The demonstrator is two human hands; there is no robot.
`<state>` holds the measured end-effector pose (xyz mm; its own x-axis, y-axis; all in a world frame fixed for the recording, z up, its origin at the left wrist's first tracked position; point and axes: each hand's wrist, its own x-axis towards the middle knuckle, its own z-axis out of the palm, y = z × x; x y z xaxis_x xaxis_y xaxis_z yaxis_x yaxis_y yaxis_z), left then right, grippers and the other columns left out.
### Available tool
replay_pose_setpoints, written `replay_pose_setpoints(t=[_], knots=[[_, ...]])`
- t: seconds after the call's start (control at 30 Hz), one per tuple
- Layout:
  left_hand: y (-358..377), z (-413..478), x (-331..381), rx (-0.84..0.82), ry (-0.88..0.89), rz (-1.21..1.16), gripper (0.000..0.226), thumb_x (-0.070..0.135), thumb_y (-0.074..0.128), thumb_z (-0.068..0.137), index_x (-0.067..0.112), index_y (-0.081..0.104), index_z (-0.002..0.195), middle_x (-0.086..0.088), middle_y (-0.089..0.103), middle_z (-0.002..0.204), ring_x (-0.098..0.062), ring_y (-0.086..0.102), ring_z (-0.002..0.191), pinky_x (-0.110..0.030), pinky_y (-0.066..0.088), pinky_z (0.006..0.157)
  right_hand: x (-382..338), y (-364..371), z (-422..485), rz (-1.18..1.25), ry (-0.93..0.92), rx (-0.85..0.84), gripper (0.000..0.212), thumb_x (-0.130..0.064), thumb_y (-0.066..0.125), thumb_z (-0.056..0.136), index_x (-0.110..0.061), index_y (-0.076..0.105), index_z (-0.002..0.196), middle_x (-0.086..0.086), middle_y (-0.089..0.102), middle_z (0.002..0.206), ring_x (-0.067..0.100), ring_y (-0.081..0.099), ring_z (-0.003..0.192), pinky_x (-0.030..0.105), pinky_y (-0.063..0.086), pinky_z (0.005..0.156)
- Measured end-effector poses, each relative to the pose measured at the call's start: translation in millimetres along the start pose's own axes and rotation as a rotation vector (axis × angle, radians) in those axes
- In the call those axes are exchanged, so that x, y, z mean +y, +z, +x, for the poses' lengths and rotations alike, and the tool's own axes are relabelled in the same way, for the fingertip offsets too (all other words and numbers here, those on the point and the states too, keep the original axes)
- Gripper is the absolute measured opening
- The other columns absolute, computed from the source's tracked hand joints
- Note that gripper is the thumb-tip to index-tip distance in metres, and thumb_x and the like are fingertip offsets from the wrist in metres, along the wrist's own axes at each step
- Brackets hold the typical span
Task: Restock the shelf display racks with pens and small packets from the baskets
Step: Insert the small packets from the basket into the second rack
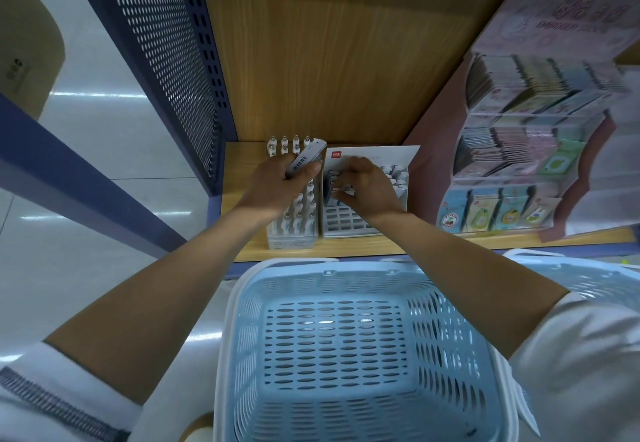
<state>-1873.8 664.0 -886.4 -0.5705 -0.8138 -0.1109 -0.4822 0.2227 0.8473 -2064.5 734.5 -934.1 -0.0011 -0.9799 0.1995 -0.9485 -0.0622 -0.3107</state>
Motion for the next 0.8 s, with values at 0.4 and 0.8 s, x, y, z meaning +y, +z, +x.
replay_pose_setpoints(t=[0.4, 0.8], knots=[[-2, 0, 1, -0.018, 0.024, -0.063, 0.018, 0.042, 0.054, 0.096, 0.025, 0.054, 0.090, 0.007, 0.052, 0.056, -0.001, 0.049, 0.046, -0.026, 0.039, 0.053, -7, 11, 5, 0.083, 0.089, 0.002, 0.013, -0.009, 0.083, 0.065, -0.012, 0.071, 0.072, 0.008, 0.067, 0.094, 0.028, 0.063, 0.085, 0.039, 0.055, 0.072], [-2, -4, 4, -0.027, -0.039, -0.112, 0.018, 0.040, 0.055, 0.096, 0.030, 0.054, 0.082, 0.004, 0.060, 0.068, -0.009, 0.052, 0.056, -0.028, 0.038, 0.054, 9, 3, -4, 0.240, 0.182, -0.024, 0.018, -0.018, 0.078, 0.076, -0.016, 0.074, 0.094, 0.006, 0.064, 0.103, 0.021, 0.062, 0.085, 0.044, 0.052, 0.081]])
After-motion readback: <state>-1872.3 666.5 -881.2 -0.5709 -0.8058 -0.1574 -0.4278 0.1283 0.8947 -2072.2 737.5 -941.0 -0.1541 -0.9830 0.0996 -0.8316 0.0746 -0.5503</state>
